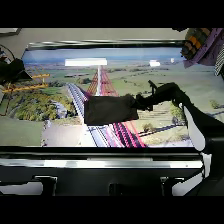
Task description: Fold the clothes and pants, and hang the long-sleeved shirts on hangers.
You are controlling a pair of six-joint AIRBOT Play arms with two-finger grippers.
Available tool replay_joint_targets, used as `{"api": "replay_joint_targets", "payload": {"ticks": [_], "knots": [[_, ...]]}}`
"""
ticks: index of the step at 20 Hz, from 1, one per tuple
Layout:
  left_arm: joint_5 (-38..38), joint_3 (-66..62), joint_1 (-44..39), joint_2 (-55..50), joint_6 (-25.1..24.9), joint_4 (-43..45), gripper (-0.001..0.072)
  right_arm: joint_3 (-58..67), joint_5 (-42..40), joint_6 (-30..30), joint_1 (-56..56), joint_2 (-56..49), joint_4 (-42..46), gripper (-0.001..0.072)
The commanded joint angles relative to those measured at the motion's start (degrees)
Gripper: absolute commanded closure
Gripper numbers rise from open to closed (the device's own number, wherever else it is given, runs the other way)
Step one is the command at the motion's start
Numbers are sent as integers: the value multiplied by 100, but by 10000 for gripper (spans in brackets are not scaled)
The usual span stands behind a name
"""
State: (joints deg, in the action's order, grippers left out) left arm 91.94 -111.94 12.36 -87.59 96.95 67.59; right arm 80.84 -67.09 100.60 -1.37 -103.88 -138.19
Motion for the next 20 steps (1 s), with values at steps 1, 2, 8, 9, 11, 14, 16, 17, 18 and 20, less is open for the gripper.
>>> {"api": "replay_joint_targets", "payload": {"ticks": [1, 2, 8, 9, 11, 14, 16, 17, 18, 20], "knots": [[0, 0, 4, -4, -72, -2, 692, 538, -11, -562, 328, 243, -20, 676], [0, 0, 4, -4, -72, -2, 692, 791, -103, -708, 485, 251, -20, 676], [17, 0, 7, -4, -76, -4, 692, 1823, -352, -1388, 1484, 251, -17, 676], [17, 0, 7, -4, -92, -4, 692, 1958, -343, -1508, 1703, 251, -17, 676], [17, 0, 7, -4, -92, -2, 692, 2214, -304, -1650, 2124, 251, -13, 676], [17, 0, 7, -4, -92, -2, 692, 2535, -101, -1801, 2785, 251, -4, 676], [17, 0, 7, -4, -92, -2, 693, 2671, 146, -1921, 3204, 251, 20, 676], [17, 0, 7, -4, -92, -2, 692, 2708, 304, -2015, 3427, 251, 44, 676], [17, 0, 7, -4, -92, -2, 692, 2712, 448, -2074, 3652, 251, 59, 676], [17, 0, 7, -4, -92, -2, 692, 2710, 494, -2267, 4059, 251, 348, 676]]}}
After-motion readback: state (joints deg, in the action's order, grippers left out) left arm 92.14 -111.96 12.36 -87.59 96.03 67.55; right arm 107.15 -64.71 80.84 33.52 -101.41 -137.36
